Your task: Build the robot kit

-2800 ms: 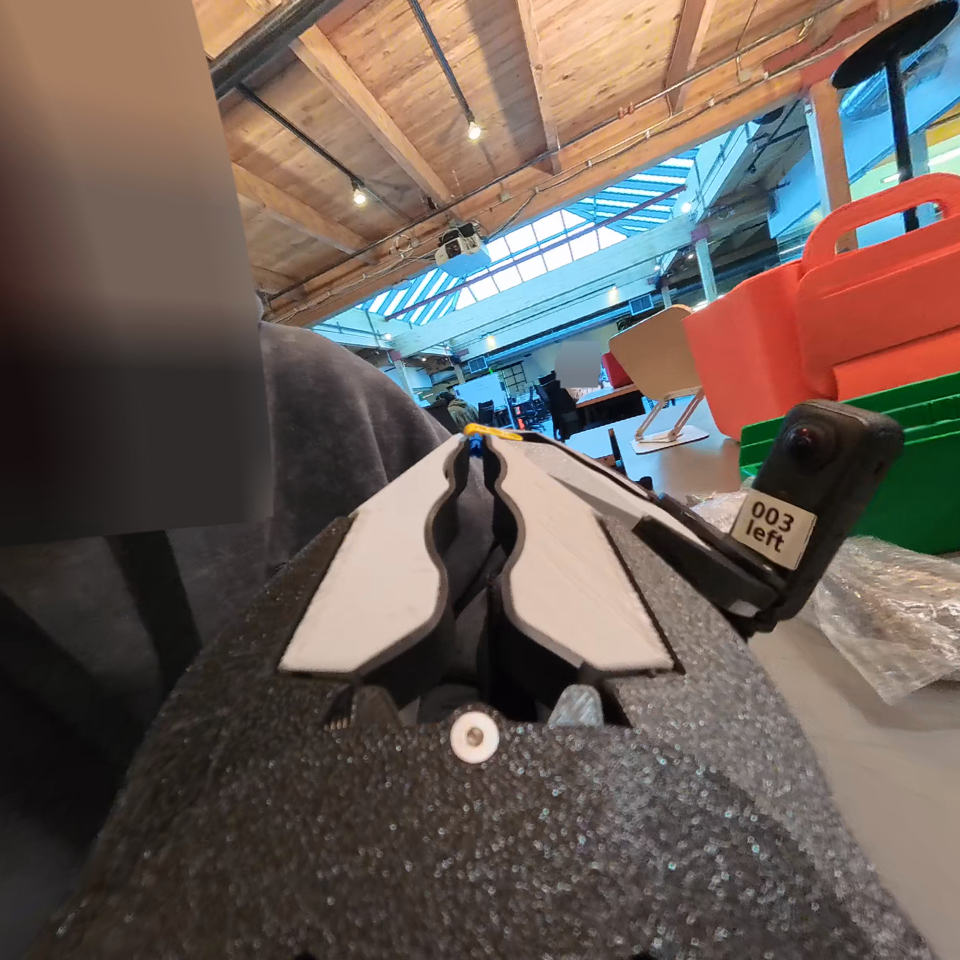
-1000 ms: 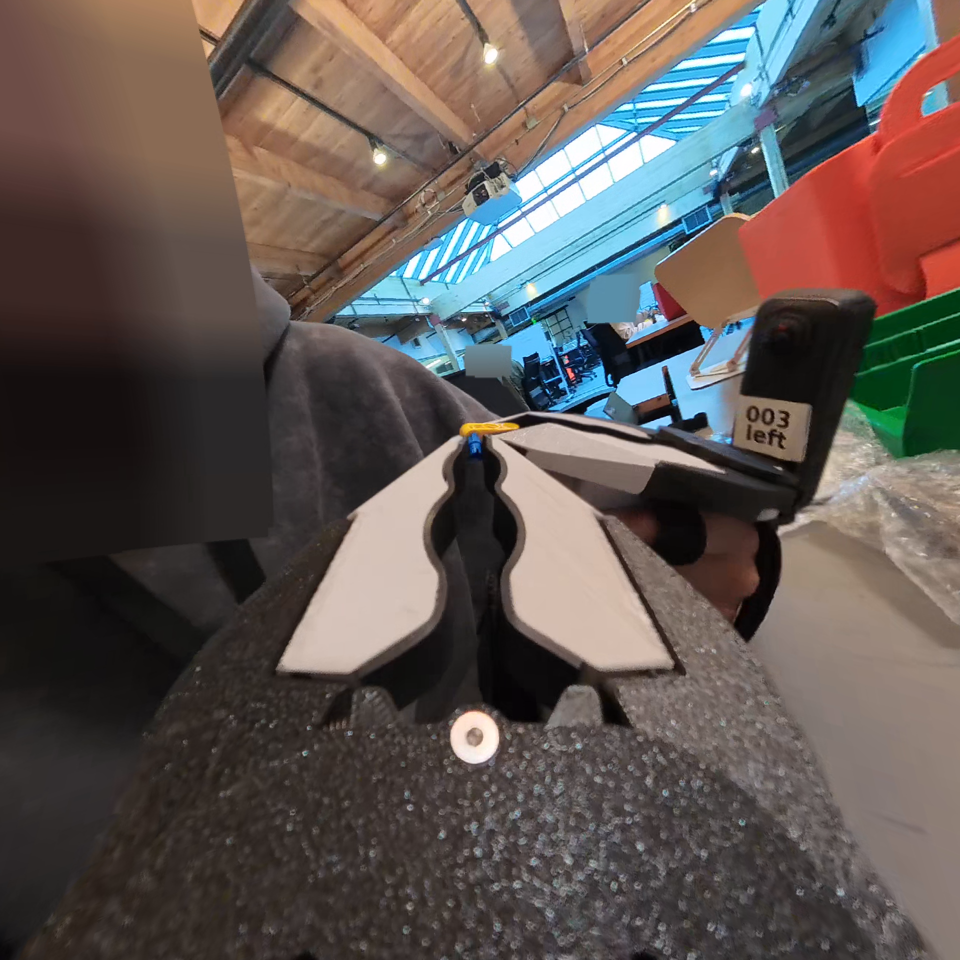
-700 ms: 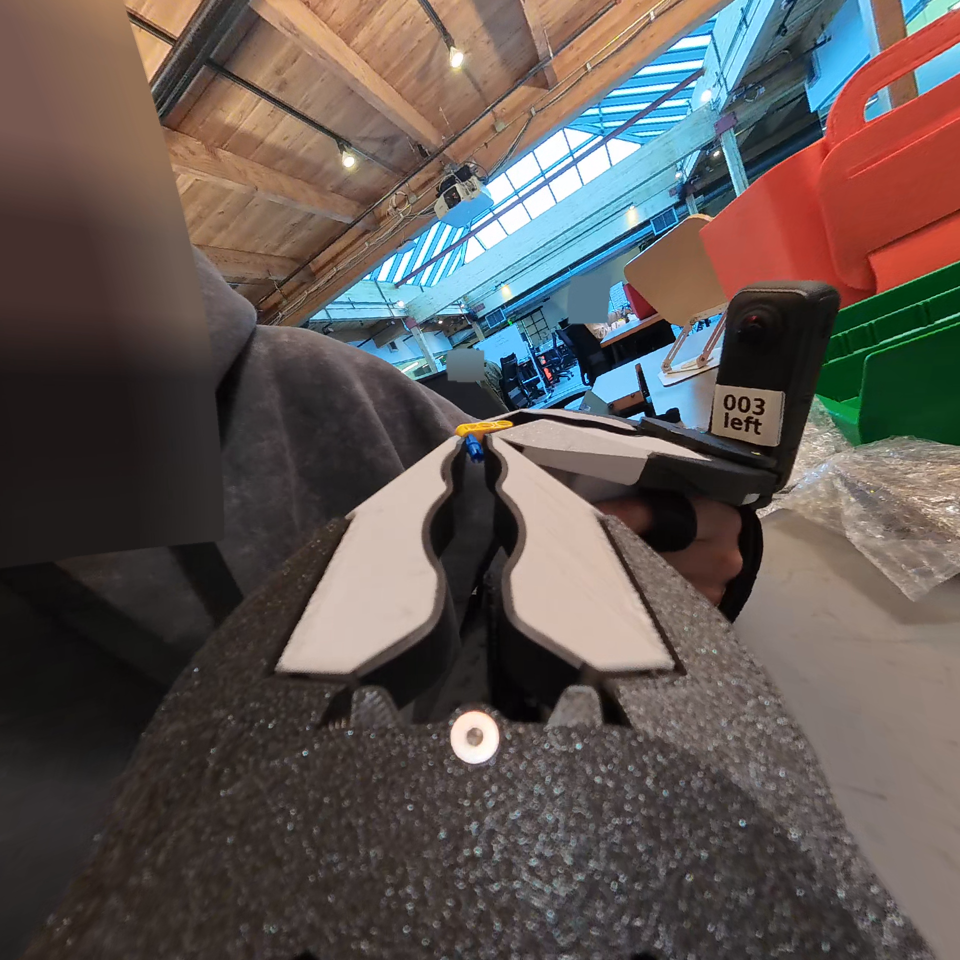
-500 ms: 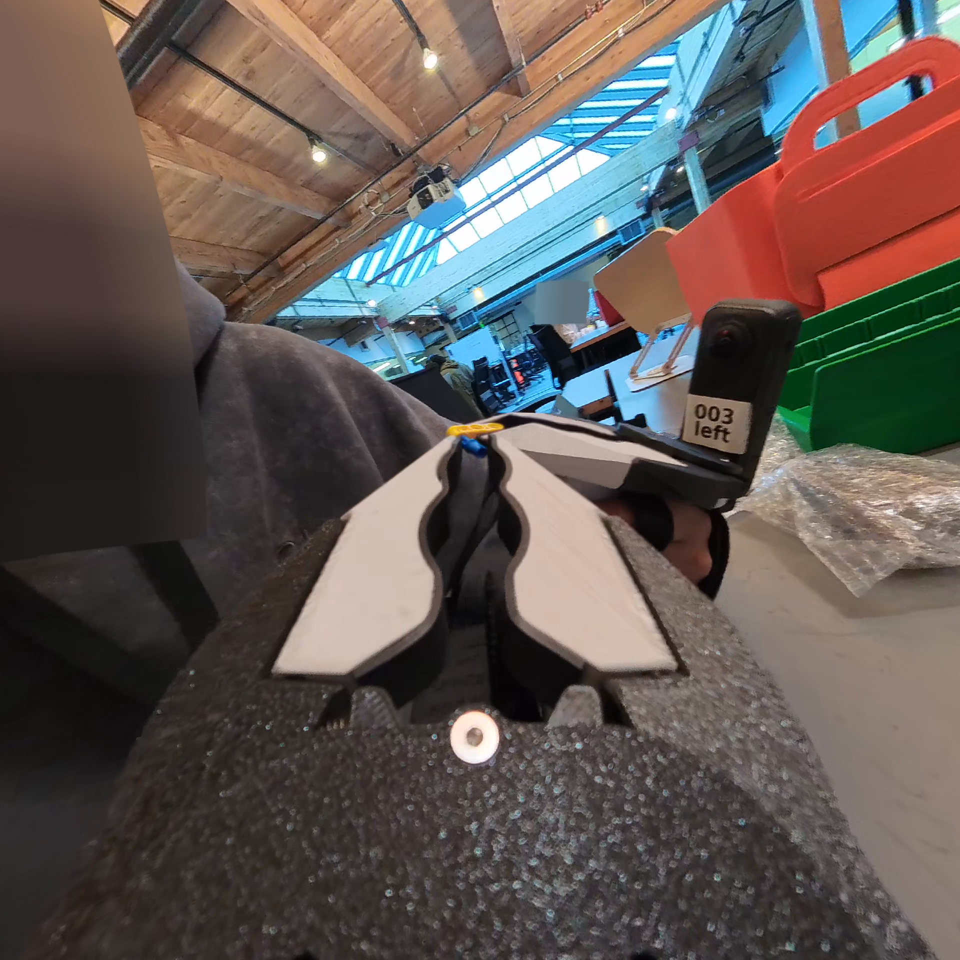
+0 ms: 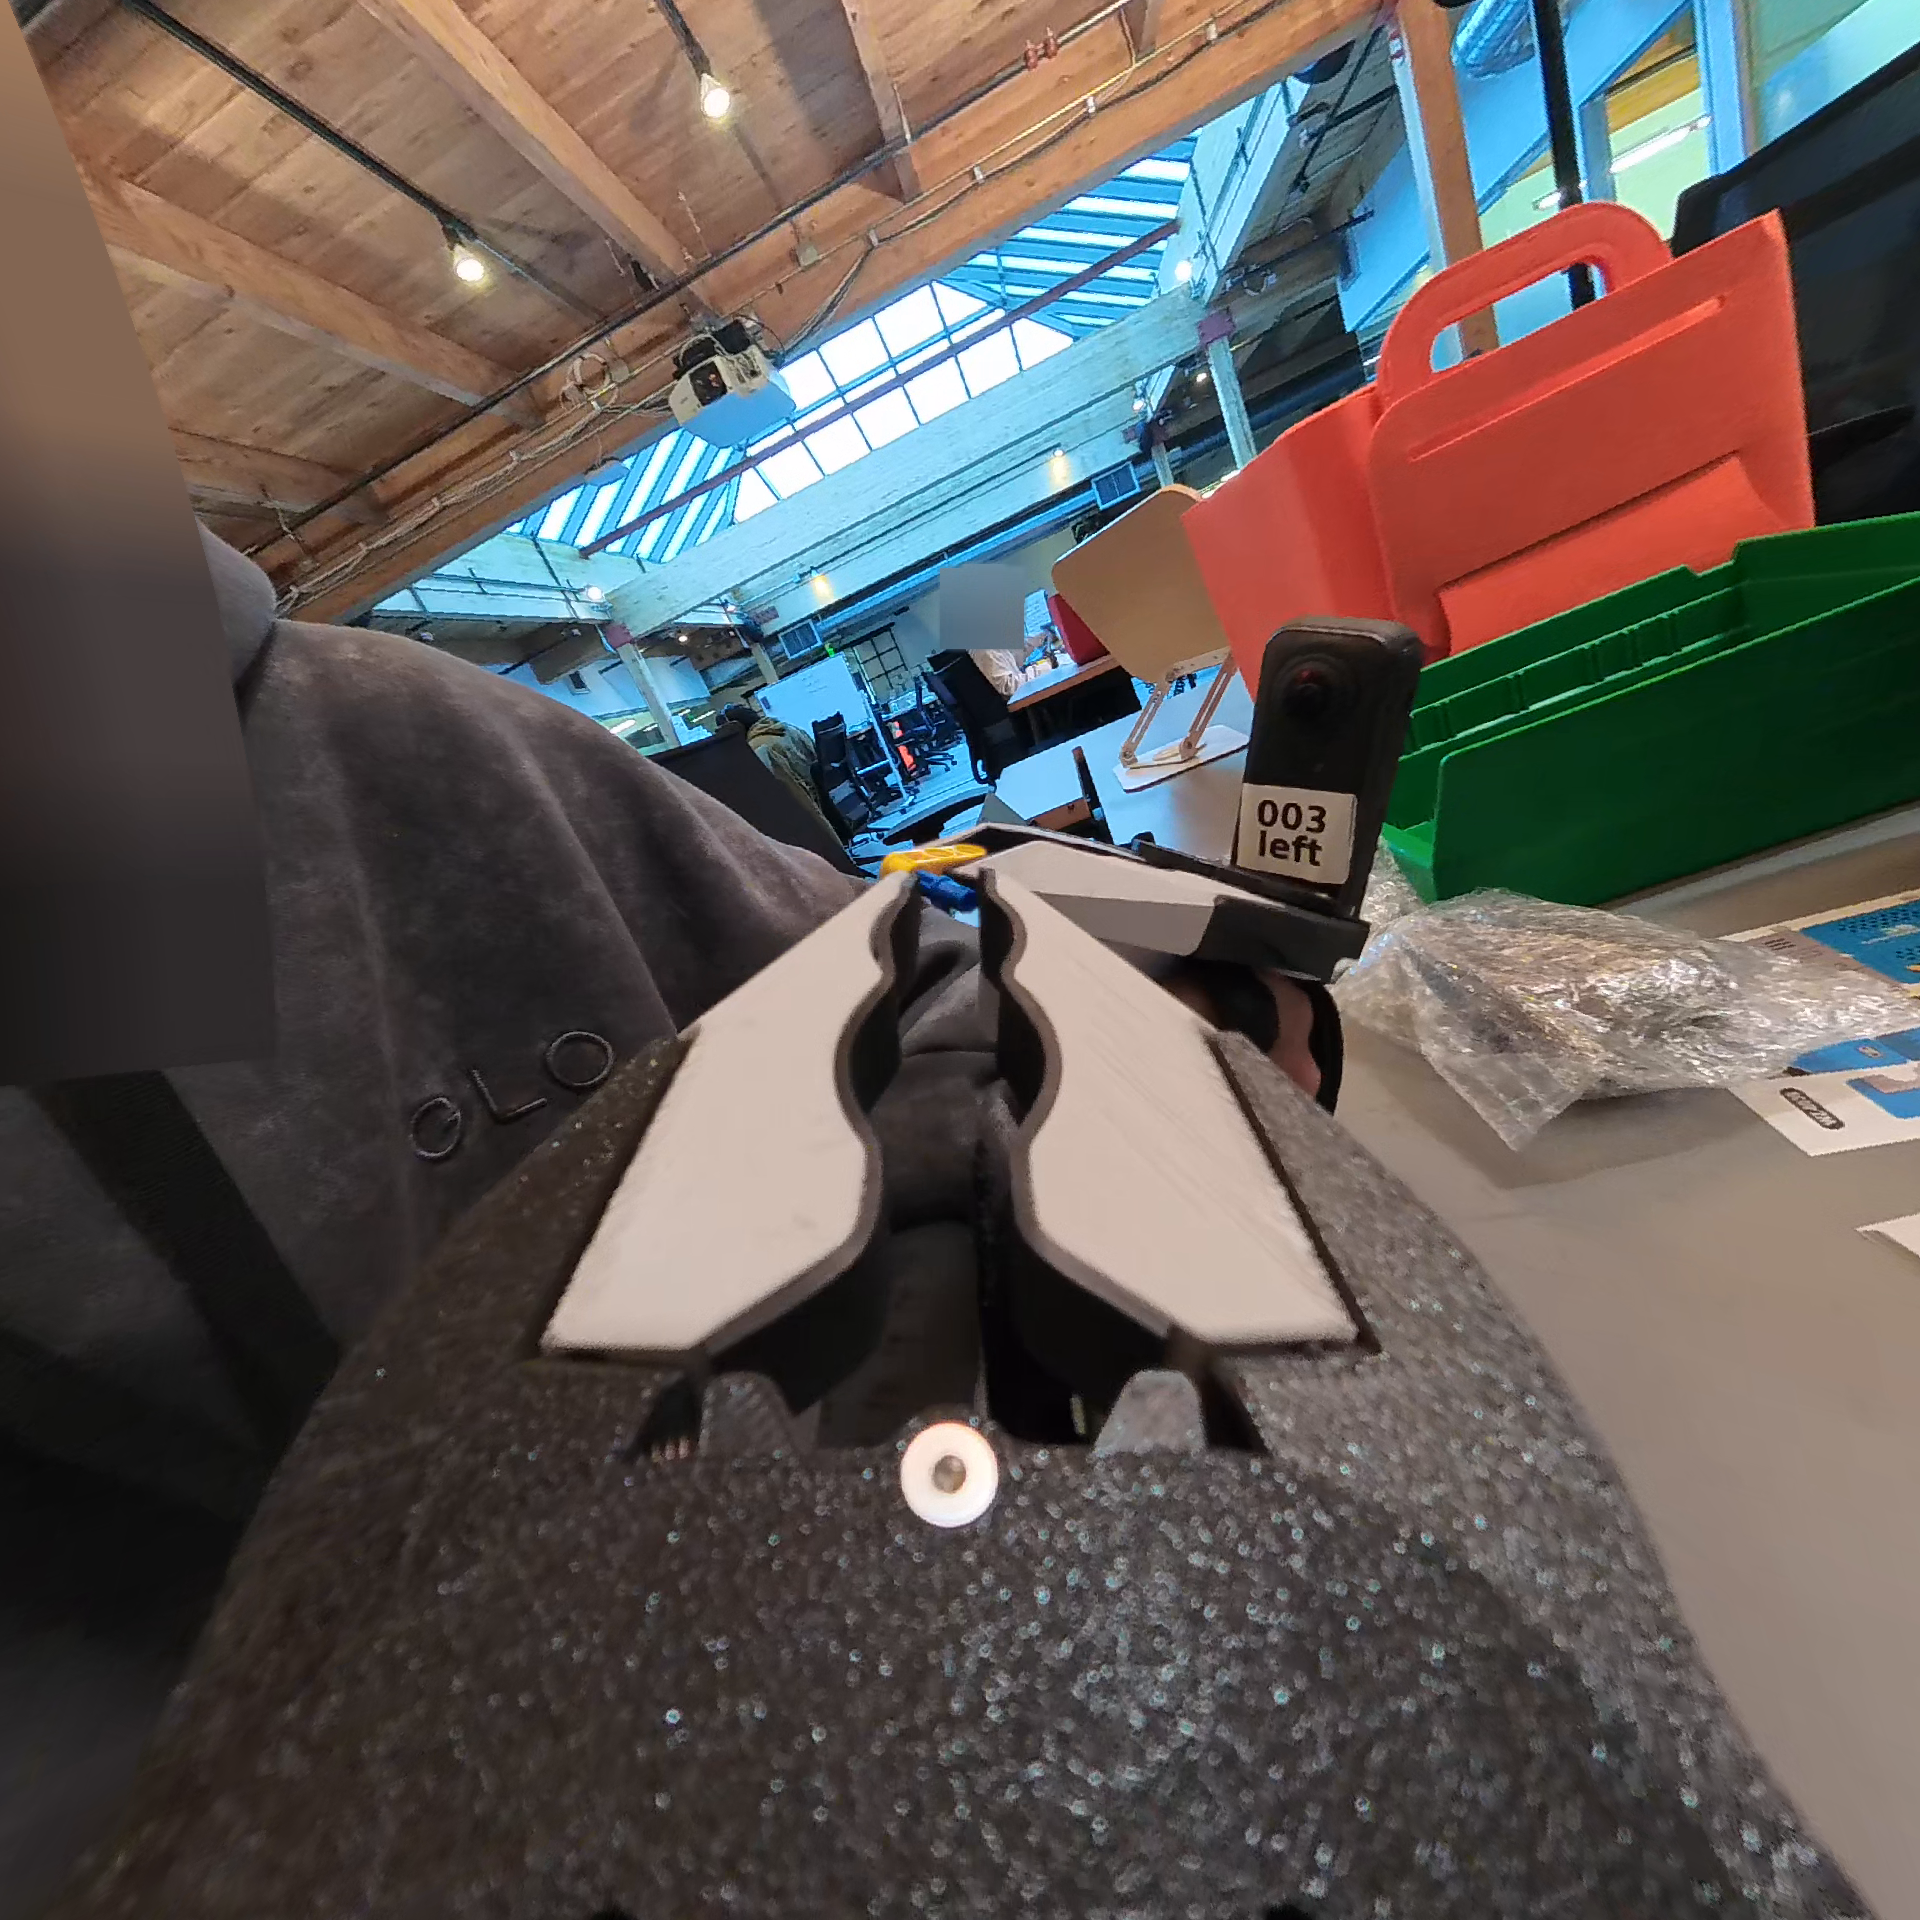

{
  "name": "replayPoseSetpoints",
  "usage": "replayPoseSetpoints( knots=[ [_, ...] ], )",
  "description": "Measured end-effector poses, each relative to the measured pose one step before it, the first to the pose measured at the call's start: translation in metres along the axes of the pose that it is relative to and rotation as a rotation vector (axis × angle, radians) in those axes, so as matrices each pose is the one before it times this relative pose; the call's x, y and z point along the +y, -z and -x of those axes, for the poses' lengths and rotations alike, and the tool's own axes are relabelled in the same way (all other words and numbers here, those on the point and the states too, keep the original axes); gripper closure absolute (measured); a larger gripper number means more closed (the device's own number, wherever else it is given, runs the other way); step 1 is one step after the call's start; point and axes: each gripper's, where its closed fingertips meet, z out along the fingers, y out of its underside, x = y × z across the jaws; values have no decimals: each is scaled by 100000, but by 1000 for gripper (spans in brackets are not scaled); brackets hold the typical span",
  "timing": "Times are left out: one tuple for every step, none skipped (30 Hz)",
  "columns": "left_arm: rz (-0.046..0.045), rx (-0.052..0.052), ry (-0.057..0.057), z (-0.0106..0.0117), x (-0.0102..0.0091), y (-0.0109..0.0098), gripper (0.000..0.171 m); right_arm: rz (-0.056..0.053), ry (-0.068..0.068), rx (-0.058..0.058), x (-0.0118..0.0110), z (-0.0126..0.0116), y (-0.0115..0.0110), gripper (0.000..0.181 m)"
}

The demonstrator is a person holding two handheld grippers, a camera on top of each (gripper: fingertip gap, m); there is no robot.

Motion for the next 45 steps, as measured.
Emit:
replayPoseSetpoints(
  knots=[
    [48,-511,-451,54,-26,48,165,-40,138,581,-8,-90,7,171],
    [201,-320,-297,41,8,42,165,99,503,671,-9,-76,9,171],
    [547,31,-240,-25,49,10,165,346,773,251,45,11,-13,171],
    [630,-235,-726,-37,67,-32,165,208,282,-254,28,72,-19,171],
    [716,-877,-1456,4,57,-41,165,-122,-24,-491,-28,73,40,171],
    [947,-864,-1489,21,74,4,165,153,-337,-418,31,34,26,171],
    [459,-993,-1415,85,13,61,165,189,-774,266,40,-76,22,171],
    [-117,-98,-33,37,-12,52,165,128,-923,113,54,-75,4,171],
    [-246,1068,903,-123,59,-51,165,50,-1301,-1281,66,103,-43,172],
    [467,2195,562,-348,227,-229,165,265,-2303,-3626,119,432,-85,172],
    [112,1724,-297,-348,140,-306,165,123,-2908,-4701,118,581,-129,172],
    [-993,-695,-599,-22,-126,-165,165,-831,-2039,-2245,-63,216,12,172],
    [-786,-1808,-419,243,-150,56,165,-743,-320,1119,-150,-194,149,172],
    [213,-1934,-1736,252,-47,148,165,56,1108,2604,-26,-301,121,173],
    [1962,431,-569,-134,174,-27,165,1000,577,175,177,59,7,173],
    [1679,2115,266,-367,235,-155,165,1396,-1368,-3011,260,422,-142,173],
    [82,1904,1122,-282,125,-170,165,304,-2095,-3156,118,370,-119,173],
    [-167,1372,1229,-149,143,-131,165,488,-1793,-2304,99,242,-52,173],
    [354,790,222,-93,143,-50,165,679,-264,-912,121,130,-26,173],
    [359,351,339,-22,32,2,165,404,1208,444,58,43,-22,173],
    [120,-71,-442,1,7,9,165,124,1430,852,-8,-10,-7,173],
    [-107,314,-498,-70,20,-48,165,-55,75,-318,-2,78,-33,173],
    [70,961,478,-145,54,-106,165,-151,-1002,-1590,20,177,-76,173],
    [-493,-255,1,19,-51,-34,165,-237,-363,-581,-41,55,-3,173],
    [-1185,-1114,505,206,-176,106,165,-997,1074,1594,-196,-213,100,173],
    [-501,-733,633,191,-86,169,165,-665,1725,2481,-148,-293,73,173],
    [-245,-800,288,142,-72,112,165,397,1552,2002,-39,-210,56,173],
    [-120,-459,710,85,-37,57,165,119,1255,1425,-75,-154,70,173],
    [22,174,875,25,5,83,165,563,541,458,58,-73,-1,172],
    [-715,-791,80,133,-115,117,165,-401,-160,1040,-59,-206,27,172],
    [-195,-602,-1,102,-53,55,165,-540,-120,1977,-77,-348,82,170],
    [298,-413,-230,65,4,47,165,310,403,1785,24,-278,52,167],
    [-26,-1078,-859,135,-56,56,165,-68,690,622,-46,-37,58,168],
    [150,-1010,-637,138,-19,69,165,-16,1018,750,-37,-46,69,170],
    [246,-1021,-544,160,-29,96,165,205,1288,1340,10,-125,56,171],
    [-42,-1712,-1060,234,-84,103,165,-304,1167,2216,-85,-273,96,171],
    [365,-1365,-856,186,-10,93,165,-84,963,1798,-37,-244,99,171],
    [564,-867,-513,140,30,95,165,381,182,1003,63,-169,51,171],
    [183,-1372,-820,201,-24,96,165,-75,-179,1213,3,-220,62,171],
    [313,-1372,-870,198,-16,84,165,-289,65,1389,-25,-243,77,171],
    [557,-1099,-1034,141,9,76,165,400,-19,737,42,-129,37,171],
    [384,-1733,-1429,202,-11,76,165,83,171,747,2,-116,55,171],
    [401,-1899,-1195,254,3,90,165,44,247,1699,-8,-277,84,171],
    [-72,-1939,-755,311,-68,124,165,-9,296,2333,-13,-339,83,171],
    [-283,-918,97,198,-47,102,165,-163,455,2107,-35,-284,42,171]
  ],
)
